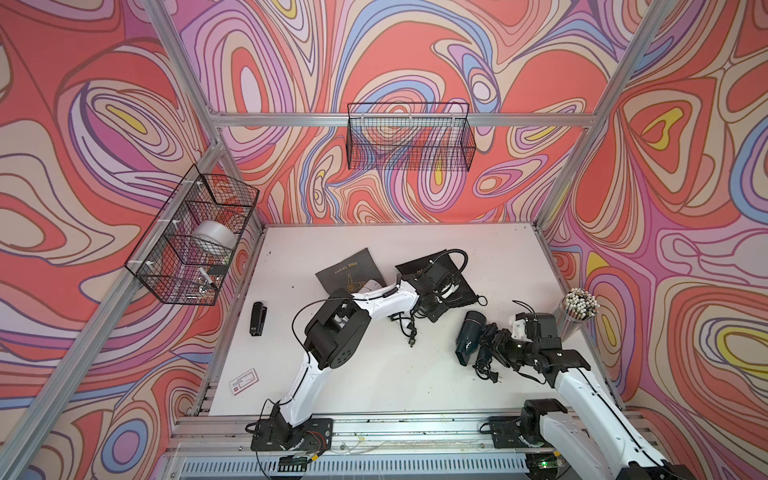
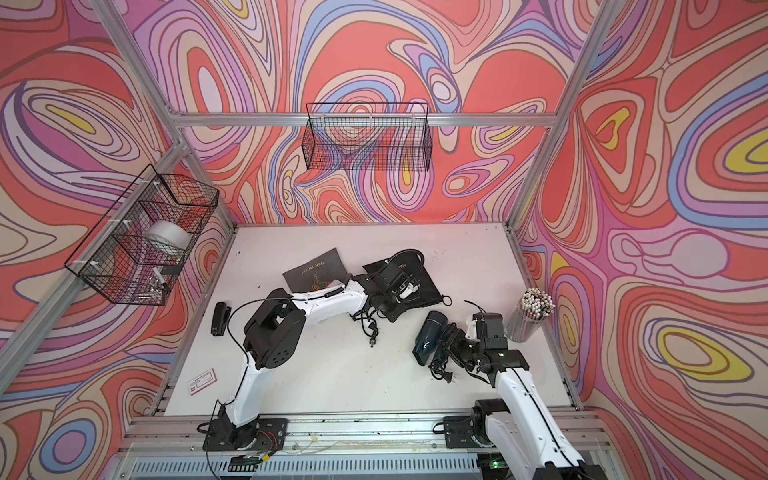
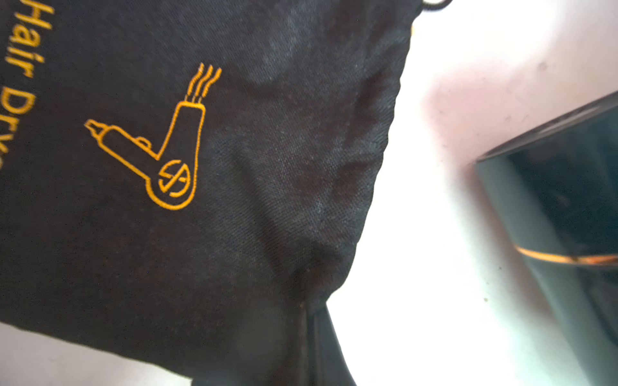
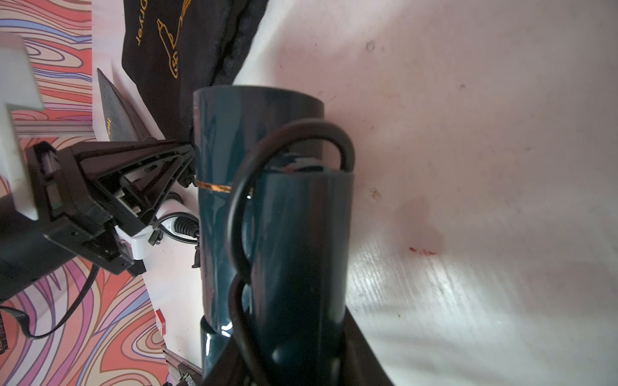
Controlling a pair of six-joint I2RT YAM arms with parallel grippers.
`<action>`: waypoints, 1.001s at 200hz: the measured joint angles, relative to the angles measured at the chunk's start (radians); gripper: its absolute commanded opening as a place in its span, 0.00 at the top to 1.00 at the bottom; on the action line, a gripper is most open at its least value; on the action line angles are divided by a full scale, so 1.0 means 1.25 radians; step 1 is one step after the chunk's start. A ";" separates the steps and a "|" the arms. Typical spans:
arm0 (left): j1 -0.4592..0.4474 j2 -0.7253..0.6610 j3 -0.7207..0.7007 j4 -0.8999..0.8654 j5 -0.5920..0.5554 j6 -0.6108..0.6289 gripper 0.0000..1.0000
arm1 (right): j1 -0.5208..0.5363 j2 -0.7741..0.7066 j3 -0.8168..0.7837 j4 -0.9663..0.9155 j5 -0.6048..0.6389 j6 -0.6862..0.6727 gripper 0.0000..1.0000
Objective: Pack away hair dryers
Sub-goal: Open the drawstring bag at the center of the board.
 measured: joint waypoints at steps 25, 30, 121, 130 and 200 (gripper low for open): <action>0.000 -0.014 -0.007 0.008 0.003 0.000 0.94 | 0.000 0.000 -0.001 0.004 0.000 0.000 0.98; 0.000 -0.017 -0.009 0.010 0.003 0.000 0.93 | 0.000 0.000 -0.001 0.004 -0.001 0.000 0.98; 0.000 -0.037 -0.056 0.035 0.024 -0.015 0.84 | 0.000 0.001 -0.004 0.009 -0.006 -0.002 0.98; 0.000 -0.037 -0.056 0.035 0.027 -0.016 0.83 | 0.000 0.001 -0.004 0.009 -0.006 -0.002 0.98; 0.000 -0.037 -0.057 0.038 0.036 -0.021 0.99 | 0.000 0.007 -0.004 0.009 -0.006 -0.002 0.98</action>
